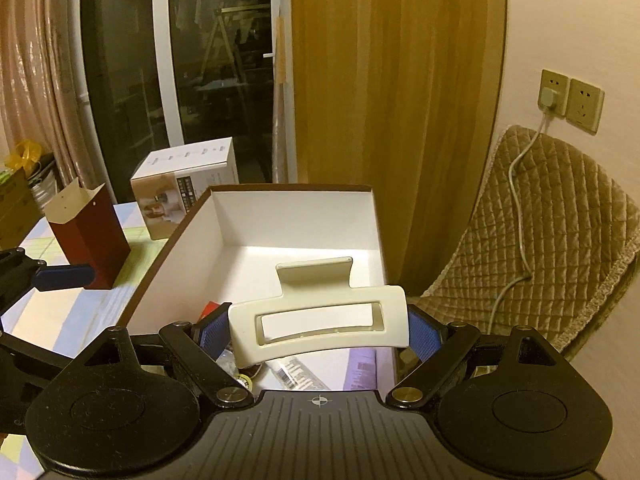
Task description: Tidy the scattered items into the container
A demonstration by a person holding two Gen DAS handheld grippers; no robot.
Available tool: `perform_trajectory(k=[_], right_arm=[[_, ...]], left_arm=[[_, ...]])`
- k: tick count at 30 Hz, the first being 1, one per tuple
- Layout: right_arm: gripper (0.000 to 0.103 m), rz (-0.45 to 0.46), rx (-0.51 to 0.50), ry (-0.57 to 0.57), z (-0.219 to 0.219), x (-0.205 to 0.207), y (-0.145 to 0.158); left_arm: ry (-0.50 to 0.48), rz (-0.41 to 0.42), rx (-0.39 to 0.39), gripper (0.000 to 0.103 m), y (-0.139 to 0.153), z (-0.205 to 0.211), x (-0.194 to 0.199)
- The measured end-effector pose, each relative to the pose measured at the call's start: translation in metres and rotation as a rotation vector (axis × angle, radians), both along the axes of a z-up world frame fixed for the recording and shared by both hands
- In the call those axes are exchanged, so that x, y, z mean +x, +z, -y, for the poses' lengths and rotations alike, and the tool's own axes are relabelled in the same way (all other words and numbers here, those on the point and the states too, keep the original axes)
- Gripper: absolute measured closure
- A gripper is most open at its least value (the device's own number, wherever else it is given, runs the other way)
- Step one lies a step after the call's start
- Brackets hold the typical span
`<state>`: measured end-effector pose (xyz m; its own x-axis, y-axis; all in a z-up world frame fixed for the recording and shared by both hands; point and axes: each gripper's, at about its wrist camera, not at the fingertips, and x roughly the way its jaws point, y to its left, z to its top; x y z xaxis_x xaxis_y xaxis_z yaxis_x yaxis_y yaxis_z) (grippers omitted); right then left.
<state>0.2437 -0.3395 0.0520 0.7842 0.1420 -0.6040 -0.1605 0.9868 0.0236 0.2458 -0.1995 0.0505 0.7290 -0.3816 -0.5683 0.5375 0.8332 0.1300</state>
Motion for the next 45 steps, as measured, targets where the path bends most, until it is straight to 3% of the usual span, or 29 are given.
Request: perform_trajectory(k=[16,19,28,37,45], right_arm=[[0.012,-0.042,0.057,-0.019,-0.003,0.013,-0.012],[0.000,-0.024,0.072,-0.036,0.000,0.011,-0.011],[0.000,0.021,0.087,-0.053,0.006,0.006,0.006],[0.000,0.020,0.080,-0.069,0.012,-0.012,0.023],[0.000,-0.056,0.070,-0.060,0.010,-0.044,0.029]], left_arm=[[0.009,-0.006,0.001,0.014,-0.001,-0.009,-0.006],[0.009,-0.007,0.001,0.014,-0.002,-0.010,-0.006],[0.019,-0.010,0.002,0.012,-0.002,-0.015,-0.012],[0.033,-0.015,-0.021,0.010,0.010,-0.018,-0.024],[0.075,-0.046,-0.048,0.003,0.028,-0.016,-0.048]])
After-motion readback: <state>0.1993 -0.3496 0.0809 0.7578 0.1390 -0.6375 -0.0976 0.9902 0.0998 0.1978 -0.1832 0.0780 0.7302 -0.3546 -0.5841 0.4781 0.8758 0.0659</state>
